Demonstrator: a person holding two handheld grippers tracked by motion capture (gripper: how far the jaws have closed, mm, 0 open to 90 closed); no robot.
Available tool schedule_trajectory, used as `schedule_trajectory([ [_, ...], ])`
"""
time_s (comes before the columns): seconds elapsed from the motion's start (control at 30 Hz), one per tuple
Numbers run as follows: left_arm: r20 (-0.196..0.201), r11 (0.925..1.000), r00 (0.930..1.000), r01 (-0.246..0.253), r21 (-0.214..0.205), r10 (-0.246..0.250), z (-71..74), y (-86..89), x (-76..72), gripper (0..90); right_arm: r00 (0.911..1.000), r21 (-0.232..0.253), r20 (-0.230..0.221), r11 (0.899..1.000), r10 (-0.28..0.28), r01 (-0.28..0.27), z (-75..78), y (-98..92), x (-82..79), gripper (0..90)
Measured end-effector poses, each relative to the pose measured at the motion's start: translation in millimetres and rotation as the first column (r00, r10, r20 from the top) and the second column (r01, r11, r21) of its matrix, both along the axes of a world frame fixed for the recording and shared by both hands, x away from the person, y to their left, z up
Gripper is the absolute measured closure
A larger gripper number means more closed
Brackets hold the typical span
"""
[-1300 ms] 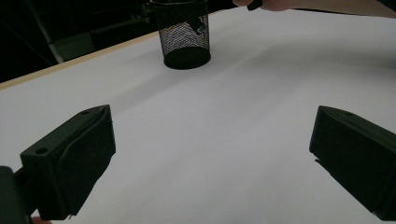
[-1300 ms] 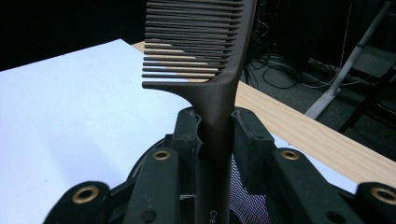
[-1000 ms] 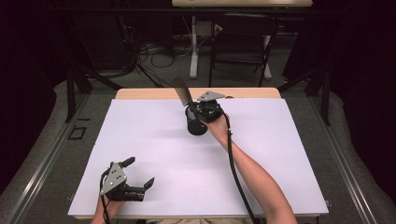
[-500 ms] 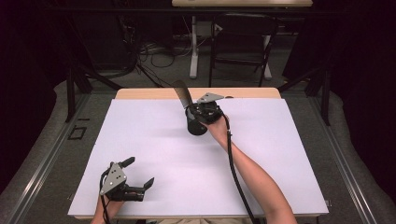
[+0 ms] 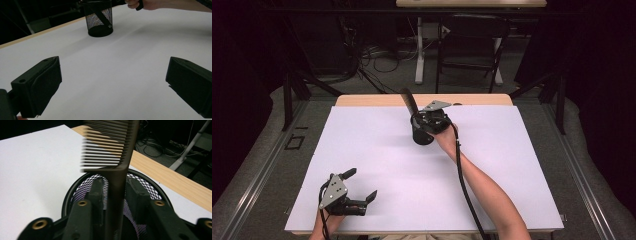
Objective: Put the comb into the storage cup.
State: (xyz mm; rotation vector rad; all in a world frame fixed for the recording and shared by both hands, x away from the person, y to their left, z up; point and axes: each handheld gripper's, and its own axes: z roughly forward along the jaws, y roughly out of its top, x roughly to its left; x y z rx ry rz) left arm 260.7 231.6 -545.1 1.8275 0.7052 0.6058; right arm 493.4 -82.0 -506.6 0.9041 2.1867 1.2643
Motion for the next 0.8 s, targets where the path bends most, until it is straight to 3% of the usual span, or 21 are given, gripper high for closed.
schedule_trajectory([
  [0.13, 0.0, 1.0, 1.0, 0.001, 0.0, -0.001, 0.0, -0.4, -0.1, 0.4, 1.0, -0.003, -0.006, 1.0, 0.008, -0.008, 4.0, -2.1, -2.8, 57.0],
  [0.17, 0.0, 1.0, 1.0, 0.003, 0.003, -0.003, 0.1, -0.3, 0.0, 0.4, 0.9999, -0.002, -0.013, 1.0, 0.005, -0.005, 6.3, -3.5, -3.7, 51.6],
  [0.27, -0.001, 1.0, 1.0, 0.001, 0.001, -0.001, 0.0, -0.4, 0.0, 0.4, 0.9999, -0.004, -0.017, 1.0, 0.002, -0.002, 8.7, -5.0, -4.7, 50.0],
  [0.6, 0.001, 1.0, 1.0, 0.001, 0.005, -0.001, 0.3, -0.9, 0.6, 0.4, 0.9961, 0.007, -0.076, 0.999, 0.046, -0.045, 20.2, -14.2, -12.3, 30.5],
  [0.8, 0.0, 0.9999, 1.0, 0.004, 0.009, -0.004, 0.0, -3.4, 1.4, 0.4, 0.9941, 0.021, -0.083, 0.997, 0.07, -0.069, 27.6, -20.9, -19.9, 20.8],
])
